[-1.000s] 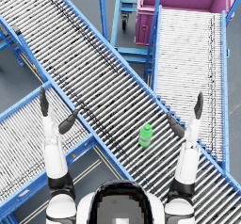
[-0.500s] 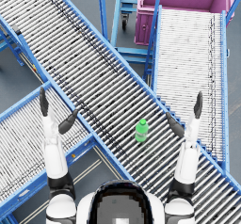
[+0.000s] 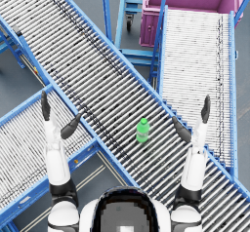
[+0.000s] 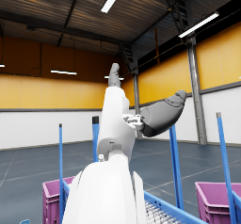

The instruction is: Pick up the oil and place it on the left assembly line, put the cola on the right, and keep Sprite still

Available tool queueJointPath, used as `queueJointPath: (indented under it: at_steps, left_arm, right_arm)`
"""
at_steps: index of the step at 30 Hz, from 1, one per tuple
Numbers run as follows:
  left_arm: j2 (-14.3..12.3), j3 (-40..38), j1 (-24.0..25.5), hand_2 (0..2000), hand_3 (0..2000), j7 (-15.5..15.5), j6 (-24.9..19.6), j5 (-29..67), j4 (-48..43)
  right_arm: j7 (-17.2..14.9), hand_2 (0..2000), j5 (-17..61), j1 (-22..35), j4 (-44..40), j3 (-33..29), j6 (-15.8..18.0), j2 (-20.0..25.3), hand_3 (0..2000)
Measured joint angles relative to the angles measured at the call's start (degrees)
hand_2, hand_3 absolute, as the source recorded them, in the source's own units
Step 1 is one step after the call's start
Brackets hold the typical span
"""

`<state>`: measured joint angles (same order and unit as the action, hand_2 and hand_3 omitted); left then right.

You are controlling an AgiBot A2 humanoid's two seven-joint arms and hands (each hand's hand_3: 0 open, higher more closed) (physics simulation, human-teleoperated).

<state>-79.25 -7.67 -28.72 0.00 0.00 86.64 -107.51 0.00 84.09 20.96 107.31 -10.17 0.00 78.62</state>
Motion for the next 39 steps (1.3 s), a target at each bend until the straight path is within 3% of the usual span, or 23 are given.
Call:
queueJointPath:
  at_steps: [39]
  left_arm:
    - [-0.2, 0.1, -0.1, 0, 0, 0.0, 0.0, 0.0, -0.4]
  right_arm:
    - [0.0, 0, 0.0, -0.1, 0.2, 0.0, 0.0, 0.3, 0]
